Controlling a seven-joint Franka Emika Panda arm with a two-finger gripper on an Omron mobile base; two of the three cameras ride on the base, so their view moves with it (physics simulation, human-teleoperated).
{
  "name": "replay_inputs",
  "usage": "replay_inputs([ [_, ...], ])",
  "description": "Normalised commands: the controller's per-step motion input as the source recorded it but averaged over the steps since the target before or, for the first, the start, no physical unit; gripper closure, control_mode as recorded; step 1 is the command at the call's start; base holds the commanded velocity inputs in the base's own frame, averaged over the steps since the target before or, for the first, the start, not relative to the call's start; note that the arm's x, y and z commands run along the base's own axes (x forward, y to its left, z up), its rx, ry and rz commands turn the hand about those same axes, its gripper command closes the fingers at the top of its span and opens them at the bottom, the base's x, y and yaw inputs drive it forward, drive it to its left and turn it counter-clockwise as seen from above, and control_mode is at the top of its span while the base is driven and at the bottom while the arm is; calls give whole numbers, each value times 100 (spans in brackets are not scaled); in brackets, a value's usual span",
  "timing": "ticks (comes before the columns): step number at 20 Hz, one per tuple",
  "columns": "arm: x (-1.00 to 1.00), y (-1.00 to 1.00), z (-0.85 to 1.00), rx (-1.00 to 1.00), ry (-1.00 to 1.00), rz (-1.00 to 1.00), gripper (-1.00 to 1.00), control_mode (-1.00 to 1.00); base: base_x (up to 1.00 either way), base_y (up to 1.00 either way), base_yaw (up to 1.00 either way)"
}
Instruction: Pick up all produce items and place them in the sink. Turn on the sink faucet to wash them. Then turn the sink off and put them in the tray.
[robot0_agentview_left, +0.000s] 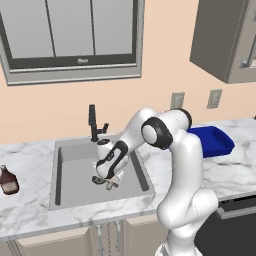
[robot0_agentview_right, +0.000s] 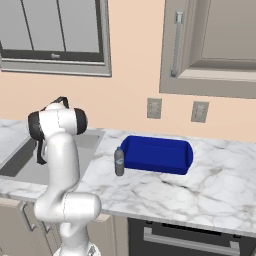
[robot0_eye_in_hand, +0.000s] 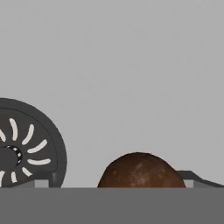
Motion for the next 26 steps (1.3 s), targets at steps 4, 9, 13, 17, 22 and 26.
replay_inputs([
  [4,1,1,-39,-3,0,0,100,-100,0,0,0],
  [9,-2,0,-16,0,0,0,100,-100,0,0,0],
  [13,-9,-1,-2,0,-5,0,100,-100,0,0,0],
  [17,-3,-13,3,0,-6,0,100,-100,0,0,0],
  [22,-1,-27,29,0,-2,0,100,-100,0,0,0],
  [26,0,-37,54,0,-1,0,100,-100,0,0,0],
])
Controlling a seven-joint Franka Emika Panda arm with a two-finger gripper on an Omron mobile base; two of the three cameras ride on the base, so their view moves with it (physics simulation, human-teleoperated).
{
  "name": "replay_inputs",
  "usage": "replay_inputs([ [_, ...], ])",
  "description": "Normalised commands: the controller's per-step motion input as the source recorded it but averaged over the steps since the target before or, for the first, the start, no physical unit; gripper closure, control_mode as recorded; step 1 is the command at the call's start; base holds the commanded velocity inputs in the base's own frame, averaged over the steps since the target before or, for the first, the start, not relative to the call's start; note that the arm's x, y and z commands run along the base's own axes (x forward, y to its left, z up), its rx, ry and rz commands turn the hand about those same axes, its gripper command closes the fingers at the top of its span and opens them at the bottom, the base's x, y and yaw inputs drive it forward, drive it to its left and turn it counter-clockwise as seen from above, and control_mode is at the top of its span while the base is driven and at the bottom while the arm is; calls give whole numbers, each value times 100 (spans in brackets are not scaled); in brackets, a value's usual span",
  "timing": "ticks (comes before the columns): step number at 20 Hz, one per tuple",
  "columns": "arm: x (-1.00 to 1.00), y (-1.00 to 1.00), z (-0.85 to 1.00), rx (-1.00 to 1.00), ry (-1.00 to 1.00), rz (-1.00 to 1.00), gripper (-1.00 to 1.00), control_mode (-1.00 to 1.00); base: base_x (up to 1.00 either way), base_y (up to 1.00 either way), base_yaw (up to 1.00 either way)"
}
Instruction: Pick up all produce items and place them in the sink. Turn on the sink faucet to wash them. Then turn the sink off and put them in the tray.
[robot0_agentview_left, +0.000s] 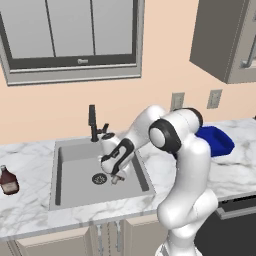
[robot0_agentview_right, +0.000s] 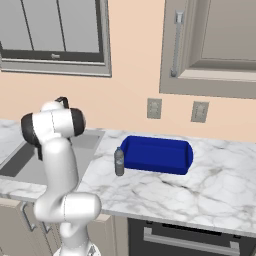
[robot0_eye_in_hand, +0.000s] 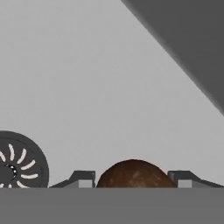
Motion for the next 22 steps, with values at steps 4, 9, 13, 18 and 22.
replay_inputs([
  [4,0,-35,66,0,-3,0,100,-100,0,0,0],
  [9,0,-29,70,0,0,0,100,-100,0,0,0],
  [13,0,-26,73,0,0,0,100,-100,0,0,0],
  [18,0,-31,64,0,0,-1,100,-100,0,0,0],
  [22,0,-37,47,0,0,-2,100,-100,0,0,0],
])
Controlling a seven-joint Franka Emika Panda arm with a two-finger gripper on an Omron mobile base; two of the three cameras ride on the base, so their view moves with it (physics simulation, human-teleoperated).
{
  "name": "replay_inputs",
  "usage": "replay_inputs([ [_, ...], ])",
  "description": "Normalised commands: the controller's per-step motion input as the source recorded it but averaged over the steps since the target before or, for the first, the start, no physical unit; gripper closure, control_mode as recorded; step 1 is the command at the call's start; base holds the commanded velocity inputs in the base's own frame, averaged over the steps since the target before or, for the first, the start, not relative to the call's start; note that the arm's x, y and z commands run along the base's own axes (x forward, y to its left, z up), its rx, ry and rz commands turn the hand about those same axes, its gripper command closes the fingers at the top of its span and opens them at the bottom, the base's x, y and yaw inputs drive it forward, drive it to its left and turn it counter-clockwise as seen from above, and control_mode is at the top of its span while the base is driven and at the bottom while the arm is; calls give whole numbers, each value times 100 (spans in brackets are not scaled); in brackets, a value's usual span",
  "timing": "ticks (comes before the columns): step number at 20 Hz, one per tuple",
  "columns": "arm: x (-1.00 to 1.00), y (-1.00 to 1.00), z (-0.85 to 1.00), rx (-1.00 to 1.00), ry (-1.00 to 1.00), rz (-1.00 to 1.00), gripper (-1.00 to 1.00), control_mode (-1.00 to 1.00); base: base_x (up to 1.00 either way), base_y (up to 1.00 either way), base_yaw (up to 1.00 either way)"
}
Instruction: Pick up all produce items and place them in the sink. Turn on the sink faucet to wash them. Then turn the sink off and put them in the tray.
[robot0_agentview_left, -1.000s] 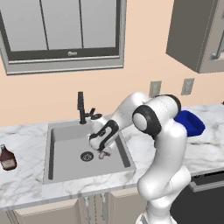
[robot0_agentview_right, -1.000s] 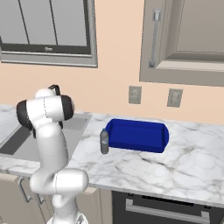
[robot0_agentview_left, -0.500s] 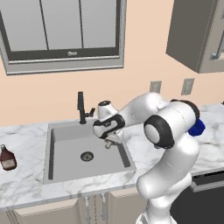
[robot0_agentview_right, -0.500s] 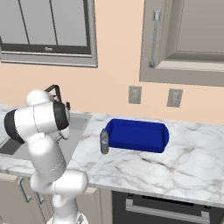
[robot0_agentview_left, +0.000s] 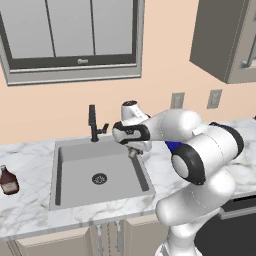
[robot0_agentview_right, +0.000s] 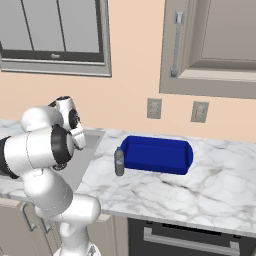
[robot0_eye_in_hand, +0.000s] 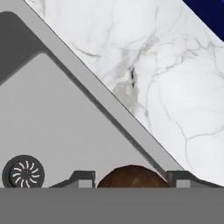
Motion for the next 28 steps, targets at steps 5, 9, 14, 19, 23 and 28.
replay_inputs([
  [5,0,-47,33,0,0,-3,100,-100,0,0,0],
  [9,0,-56,22,0,0,-2,100,-100,0,0,0],
  [14,0,-58,19,0,-2,-3,100,-100,0,0,0],
  [19,0,-59,18,0,-1,-3,100,-100,0,0,0],
  [23,0,-60,9,0,0,-4,100,-100,0,0,0],
  [28,2,-62,9,0,0,-5,100,-100,0,0,0],
])
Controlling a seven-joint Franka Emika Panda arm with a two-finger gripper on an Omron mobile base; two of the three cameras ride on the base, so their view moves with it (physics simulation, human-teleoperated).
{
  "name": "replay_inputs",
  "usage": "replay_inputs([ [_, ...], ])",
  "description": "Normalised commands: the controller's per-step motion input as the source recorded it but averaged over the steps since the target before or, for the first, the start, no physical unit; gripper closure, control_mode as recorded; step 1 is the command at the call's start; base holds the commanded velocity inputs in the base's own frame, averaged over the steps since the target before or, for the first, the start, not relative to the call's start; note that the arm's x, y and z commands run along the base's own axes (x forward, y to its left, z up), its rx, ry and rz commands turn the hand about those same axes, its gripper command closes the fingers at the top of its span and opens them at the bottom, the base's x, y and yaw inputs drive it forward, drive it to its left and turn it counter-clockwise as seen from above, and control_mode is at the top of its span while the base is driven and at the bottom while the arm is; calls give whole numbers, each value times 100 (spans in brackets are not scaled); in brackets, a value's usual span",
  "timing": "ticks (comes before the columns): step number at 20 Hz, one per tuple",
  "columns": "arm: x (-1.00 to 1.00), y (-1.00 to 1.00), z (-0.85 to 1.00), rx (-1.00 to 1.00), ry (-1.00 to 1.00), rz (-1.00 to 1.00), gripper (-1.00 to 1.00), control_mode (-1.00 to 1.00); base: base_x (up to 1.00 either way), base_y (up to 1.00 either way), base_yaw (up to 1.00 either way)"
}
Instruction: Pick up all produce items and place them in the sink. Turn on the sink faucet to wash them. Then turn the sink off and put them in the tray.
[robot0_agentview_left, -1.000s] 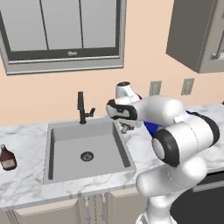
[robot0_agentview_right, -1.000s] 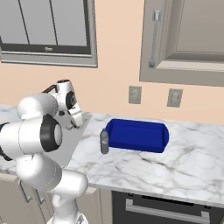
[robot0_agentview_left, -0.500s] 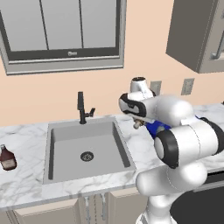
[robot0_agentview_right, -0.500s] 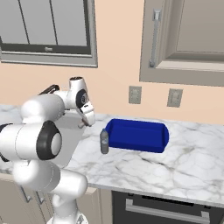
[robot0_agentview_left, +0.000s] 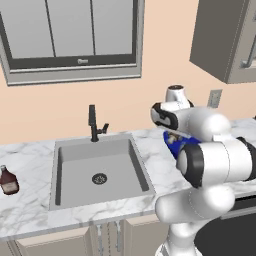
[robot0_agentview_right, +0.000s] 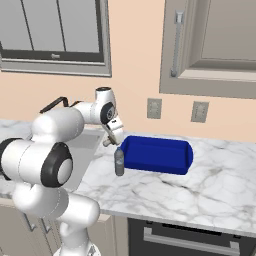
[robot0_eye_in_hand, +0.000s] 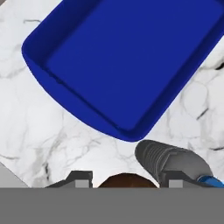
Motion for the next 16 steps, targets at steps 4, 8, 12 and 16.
replay_inputs([
  [4,5,-61,7,0,0,-5,100,-100,0,0,0],
  [8,5,-60,3,0,0,-4,100,-100,0,0,0],
  [12,5,-55,0,0,0,-4,100,-100,0,0,0],
  [16,7,-46,-5,0,0,-4,100,-100,0,0,0],
])
